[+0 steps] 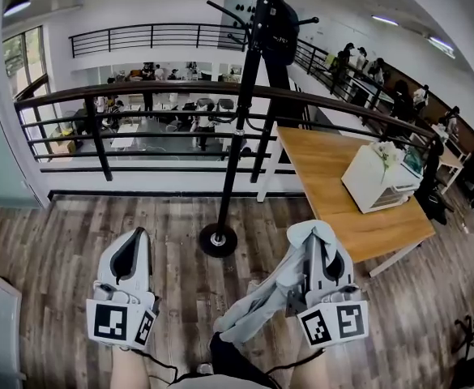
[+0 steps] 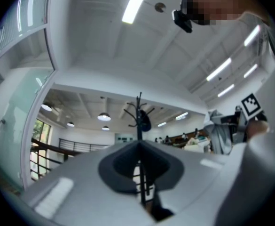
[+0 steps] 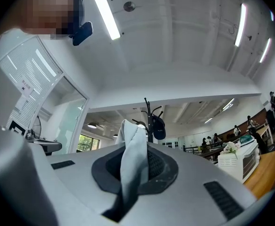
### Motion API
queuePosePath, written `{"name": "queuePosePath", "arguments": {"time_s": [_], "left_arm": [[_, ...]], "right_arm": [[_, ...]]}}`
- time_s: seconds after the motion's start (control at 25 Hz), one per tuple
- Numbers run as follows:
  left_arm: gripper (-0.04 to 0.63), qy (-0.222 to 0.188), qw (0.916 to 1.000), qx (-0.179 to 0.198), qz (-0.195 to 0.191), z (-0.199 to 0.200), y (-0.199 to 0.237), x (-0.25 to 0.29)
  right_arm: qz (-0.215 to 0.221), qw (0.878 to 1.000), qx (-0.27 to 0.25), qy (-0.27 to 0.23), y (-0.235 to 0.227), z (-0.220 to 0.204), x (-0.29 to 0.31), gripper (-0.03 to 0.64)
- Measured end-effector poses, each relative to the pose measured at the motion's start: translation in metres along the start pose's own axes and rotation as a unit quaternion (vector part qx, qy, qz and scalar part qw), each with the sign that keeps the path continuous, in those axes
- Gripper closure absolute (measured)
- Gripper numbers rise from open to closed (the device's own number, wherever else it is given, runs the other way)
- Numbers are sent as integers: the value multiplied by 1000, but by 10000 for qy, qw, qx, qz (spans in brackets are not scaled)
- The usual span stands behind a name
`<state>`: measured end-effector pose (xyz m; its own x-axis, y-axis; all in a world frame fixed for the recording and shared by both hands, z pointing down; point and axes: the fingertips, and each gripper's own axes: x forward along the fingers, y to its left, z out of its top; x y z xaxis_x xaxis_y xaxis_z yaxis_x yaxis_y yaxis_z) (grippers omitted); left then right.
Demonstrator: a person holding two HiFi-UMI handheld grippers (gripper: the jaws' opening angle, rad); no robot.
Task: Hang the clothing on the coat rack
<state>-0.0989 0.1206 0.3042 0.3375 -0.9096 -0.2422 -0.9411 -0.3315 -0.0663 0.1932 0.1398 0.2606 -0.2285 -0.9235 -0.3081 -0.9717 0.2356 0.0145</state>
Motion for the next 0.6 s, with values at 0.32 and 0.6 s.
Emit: {"name": "queuePosePath", "arguments": {"time_s": [0.32, 0.6], "left_arm": [[586, -49, 9997, 116, 192, -8, 33, 73], [586, -150, 9996, 147, 180, -10, 37, 162]], "right_arm": [[166, 9997, 136, -94, -18, -20, 85, 611], [284, 9994, 126, -165, -54, -26, 164, 611]]}}
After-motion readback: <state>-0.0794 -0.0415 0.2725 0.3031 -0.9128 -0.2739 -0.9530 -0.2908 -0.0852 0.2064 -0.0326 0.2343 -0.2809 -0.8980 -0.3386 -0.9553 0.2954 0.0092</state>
